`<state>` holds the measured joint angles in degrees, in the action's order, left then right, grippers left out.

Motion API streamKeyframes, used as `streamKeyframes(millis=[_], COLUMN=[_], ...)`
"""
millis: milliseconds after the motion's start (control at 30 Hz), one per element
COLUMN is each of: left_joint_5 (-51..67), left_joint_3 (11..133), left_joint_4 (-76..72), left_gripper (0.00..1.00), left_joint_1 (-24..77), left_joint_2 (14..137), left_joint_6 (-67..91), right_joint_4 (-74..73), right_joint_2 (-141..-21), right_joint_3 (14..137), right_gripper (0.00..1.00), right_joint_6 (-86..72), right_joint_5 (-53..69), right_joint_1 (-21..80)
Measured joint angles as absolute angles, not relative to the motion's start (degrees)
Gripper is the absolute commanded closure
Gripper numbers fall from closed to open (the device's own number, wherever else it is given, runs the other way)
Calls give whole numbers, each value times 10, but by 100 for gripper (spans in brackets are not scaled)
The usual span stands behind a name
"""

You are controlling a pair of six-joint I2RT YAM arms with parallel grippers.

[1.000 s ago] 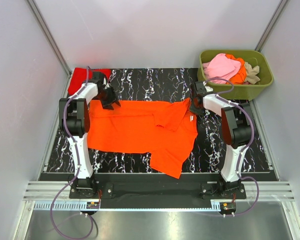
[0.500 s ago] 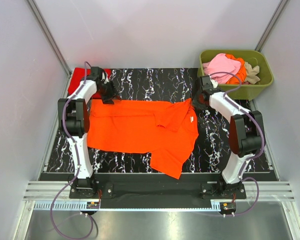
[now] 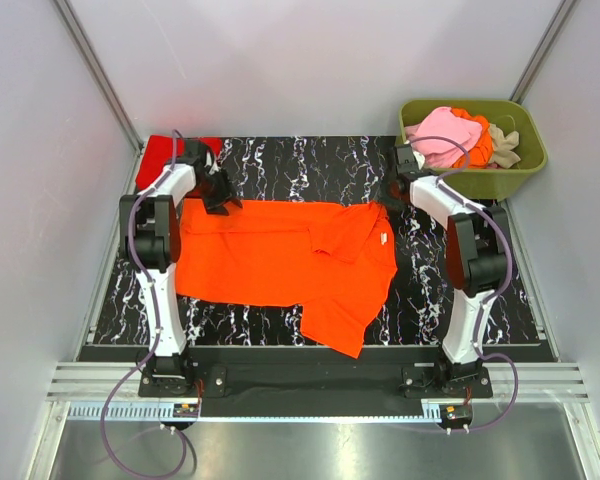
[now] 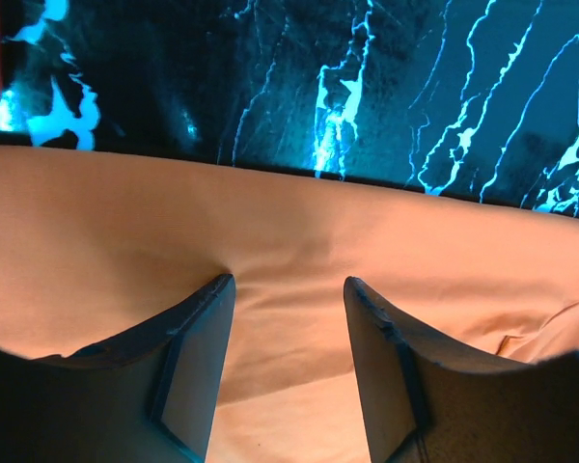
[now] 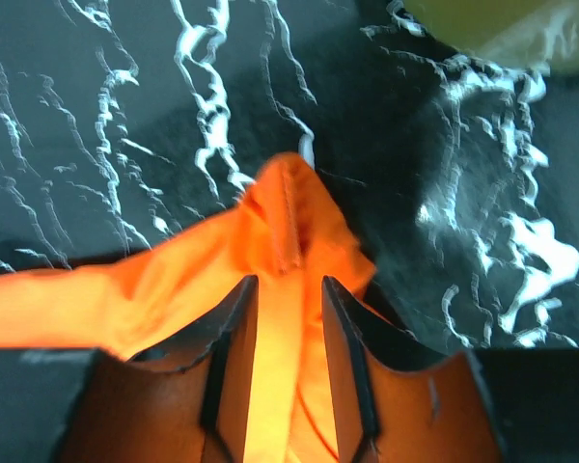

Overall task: Fold and stack the t-shirts
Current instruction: Fold the tshirt

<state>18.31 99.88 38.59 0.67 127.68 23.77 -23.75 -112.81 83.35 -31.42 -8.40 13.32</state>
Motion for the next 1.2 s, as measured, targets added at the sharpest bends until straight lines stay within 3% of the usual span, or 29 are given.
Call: streamKeyframes(millis=[1200], left_joint_5=[173], left_joint_3=[962], left_joint_4=[359], left_gripper=[44], left_joint_1=[-16], left_joint_2=[1257], left_joint_6=[239], right_joint_4=[-135], right_joint_2=[-1195], right_joint_3=[875], right_gripper=[66], right_joint_6=[-302], right_joint_5=[-63], right_joint_1=[130])
